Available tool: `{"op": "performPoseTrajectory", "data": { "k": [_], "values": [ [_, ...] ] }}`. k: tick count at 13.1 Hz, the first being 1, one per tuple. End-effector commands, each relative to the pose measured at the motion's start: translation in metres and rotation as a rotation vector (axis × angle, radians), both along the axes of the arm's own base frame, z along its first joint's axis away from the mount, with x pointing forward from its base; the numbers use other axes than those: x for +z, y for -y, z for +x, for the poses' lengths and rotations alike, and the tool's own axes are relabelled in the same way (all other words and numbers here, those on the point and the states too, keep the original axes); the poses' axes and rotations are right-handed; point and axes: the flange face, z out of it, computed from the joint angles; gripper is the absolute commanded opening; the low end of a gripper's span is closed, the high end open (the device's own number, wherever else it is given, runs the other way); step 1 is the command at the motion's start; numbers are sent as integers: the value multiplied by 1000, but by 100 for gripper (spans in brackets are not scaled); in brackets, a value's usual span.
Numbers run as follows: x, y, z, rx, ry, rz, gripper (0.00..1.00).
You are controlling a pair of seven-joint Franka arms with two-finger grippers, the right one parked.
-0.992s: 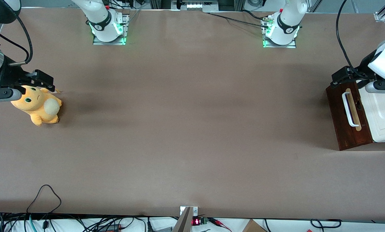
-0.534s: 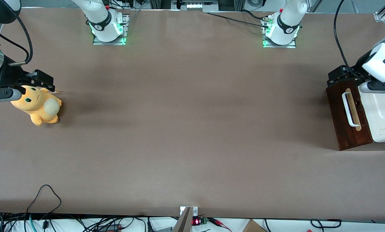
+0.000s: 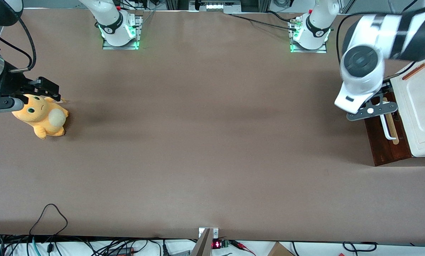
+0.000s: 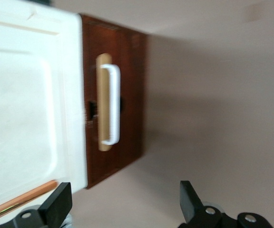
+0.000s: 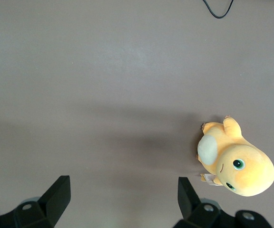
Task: Open lower drawer with left arm only
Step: 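Move the open left gripper down to the lower drawer's white handle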
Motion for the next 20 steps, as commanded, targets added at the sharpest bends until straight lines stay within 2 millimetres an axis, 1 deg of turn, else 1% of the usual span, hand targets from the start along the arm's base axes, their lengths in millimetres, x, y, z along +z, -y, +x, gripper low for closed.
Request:
{"op": "performPoseTrajectory", "data": {
  "k": [1,2,3,5,6,7,9,10,11,12,13,14,15,16,17,18,19,20],
  "values": [
    [-67,7,-26,-41,-48,298,100],
    [-87,12,-42,-95,-31,420,100],
    [-95,8,-48,-117,-36,460,100],
    [-89,3,-42,-126,-71,438,100],
    [-89,3,-42,-153,-112,425,100],
    [-94,5,-41,-188,-140,406,100],
    [-98,11,-41,-206,-144,400,100],
    [-103,10,-42,-218,-153,412,100],
    [-119,9,-42,-245,-174,430,100],
    [-139,5,-46,-289,-186,481,100],
    [-159,-3,-45,-308,-154,531,100],
    [-178,-13,-45,-281,-125,559,100],
    [-196,-29,-45,-265,-134,612,100],
    [-211,-38,-43,-271,-122,667,100],
    [-221,-57,-38,-262,-110,714,100],
    [-225,-70,-35,-255,-124,730,100],
    [-226,-75,-32,-248,-122,736,100],
    [-231,-76,-31,-244,-125,739,100]
  ]
}}
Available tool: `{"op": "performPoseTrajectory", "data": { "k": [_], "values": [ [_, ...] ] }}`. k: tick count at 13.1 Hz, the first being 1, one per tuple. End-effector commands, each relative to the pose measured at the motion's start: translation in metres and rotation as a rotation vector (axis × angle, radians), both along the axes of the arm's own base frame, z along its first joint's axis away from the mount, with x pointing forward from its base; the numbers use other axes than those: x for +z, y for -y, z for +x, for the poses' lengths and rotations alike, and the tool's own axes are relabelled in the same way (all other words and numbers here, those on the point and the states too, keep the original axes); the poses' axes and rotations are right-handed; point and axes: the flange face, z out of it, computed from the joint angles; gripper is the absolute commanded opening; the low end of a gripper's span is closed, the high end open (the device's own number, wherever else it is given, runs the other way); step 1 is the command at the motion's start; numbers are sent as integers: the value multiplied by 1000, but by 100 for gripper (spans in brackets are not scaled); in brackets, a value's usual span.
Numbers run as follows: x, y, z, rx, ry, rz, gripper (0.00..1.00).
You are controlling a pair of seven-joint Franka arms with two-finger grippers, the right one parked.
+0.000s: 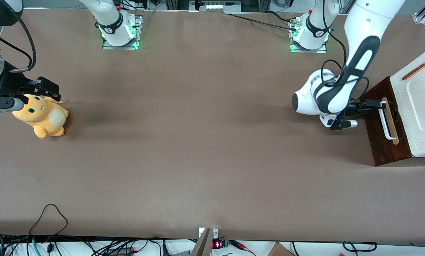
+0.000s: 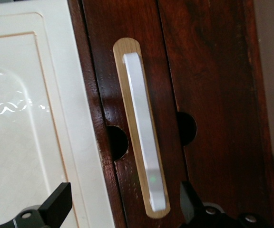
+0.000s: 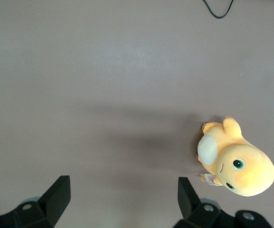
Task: Open lower drawer with left arm only
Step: 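Move the open left gripper down to the lower drawer's white handle, then close the left gripper around the white bar handle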
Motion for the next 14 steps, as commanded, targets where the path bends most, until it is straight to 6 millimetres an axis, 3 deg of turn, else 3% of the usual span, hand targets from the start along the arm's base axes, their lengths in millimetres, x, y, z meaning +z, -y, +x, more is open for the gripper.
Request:
{"op": "performPoseTrajectory", "data": {
  "k": [1,3,6,7,14],
  "values": [
    [-5,-6,13,14,20,34,100],
    [-15,-11,16,-11,22,74,95],
    [-21,-30,27,-6,32,102,78],
    [-25,-33,30,0,28,103,77],
    [-35,-35,28,-3,11,101,48]
  ]
}}
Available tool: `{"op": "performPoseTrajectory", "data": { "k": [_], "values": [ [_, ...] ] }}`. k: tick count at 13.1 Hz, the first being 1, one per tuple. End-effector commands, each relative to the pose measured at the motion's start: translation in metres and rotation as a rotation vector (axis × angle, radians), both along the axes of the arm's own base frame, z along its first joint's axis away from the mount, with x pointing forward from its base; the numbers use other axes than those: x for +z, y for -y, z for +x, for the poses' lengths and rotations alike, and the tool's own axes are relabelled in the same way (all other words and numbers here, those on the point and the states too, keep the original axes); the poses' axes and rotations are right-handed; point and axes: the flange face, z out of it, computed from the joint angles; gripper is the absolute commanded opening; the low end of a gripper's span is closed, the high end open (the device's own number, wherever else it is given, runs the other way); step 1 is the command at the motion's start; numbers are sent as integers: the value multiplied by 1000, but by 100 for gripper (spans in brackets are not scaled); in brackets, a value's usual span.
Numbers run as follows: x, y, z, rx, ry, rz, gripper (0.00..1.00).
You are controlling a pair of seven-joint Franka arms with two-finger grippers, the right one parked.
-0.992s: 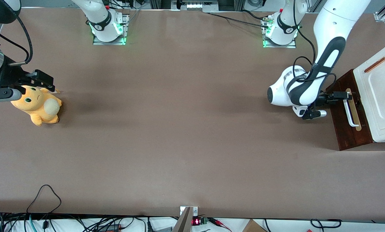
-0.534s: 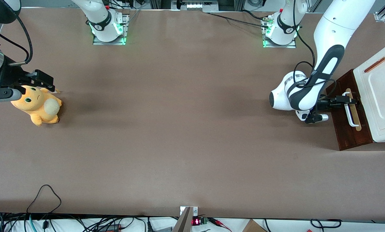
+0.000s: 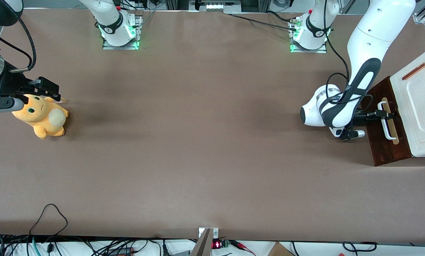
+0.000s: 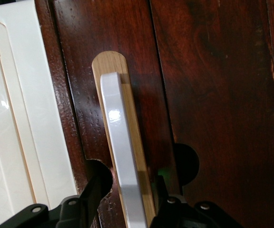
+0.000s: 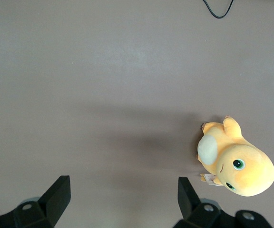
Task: Open lower drawer with left arm only
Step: 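Close the left gripper around the white bar handle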
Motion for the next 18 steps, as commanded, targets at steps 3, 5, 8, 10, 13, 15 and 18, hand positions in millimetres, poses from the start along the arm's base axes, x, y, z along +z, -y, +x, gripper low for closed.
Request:
{"op": "performPoseTrajectory", "data": {
  "k": [3,5,8,10,13,15,18],
  "values": [
    [-1,-6,6,0,11,27,46],
    [-5,-10,5,6,5,28,46],
    [-7,-15,6,11,8,32,40],
    [-8,-14,6,10,9,32,36],
    [-9,-11,7,7,12,31,36],
    [-9,-9,7,5,13,31,36],
    [-9,-4,8,-4,13,30,38]
  ]
}}
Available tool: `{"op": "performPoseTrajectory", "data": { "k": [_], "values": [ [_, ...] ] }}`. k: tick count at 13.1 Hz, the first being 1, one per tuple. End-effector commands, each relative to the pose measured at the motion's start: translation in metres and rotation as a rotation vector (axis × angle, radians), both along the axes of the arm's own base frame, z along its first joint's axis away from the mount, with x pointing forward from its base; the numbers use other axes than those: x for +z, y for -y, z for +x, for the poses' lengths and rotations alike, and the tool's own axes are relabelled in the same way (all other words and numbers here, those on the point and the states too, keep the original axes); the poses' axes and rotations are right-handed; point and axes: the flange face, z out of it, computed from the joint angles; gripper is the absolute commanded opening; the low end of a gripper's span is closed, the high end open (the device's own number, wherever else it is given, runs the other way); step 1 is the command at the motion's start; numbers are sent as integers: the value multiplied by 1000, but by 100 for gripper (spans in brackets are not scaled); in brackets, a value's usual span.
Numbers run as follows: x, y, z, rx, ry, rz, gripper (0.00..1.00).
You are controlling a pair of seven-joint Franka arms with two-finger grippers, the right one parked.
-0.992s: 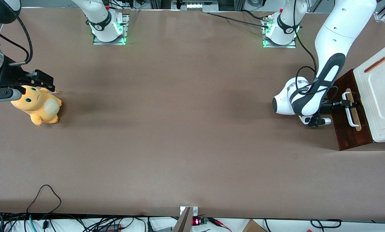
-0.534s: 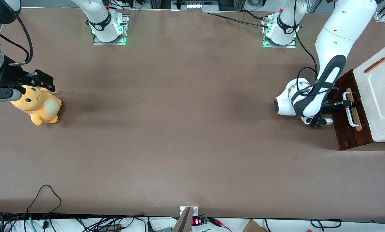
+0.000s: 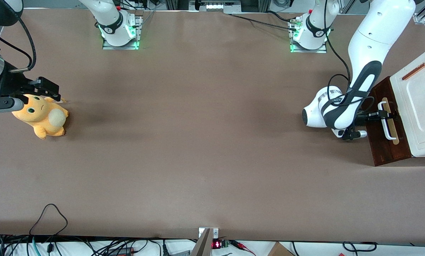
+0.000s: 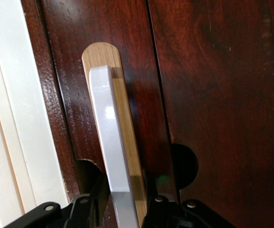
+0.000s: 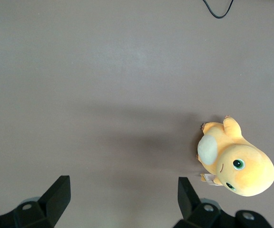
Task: Open lower drawer with left arm only
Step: 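Close the left gripper around the white bar handle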
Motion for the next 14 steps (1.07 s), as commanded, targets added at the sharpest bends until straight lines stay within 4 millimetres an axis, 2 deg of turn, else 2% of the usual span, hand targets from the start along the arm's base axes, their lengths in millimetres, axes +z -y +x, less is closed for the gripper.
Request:
{"op": "performPoseTrajectory", "data": {
  "k": [1,6,14],
  "values": [
    [-2,6,8,-22,7,18,38],
    [-2,8,8,-24,4,18,38],
    [-3,0,7,-10,1,19,33]
  ]
}}
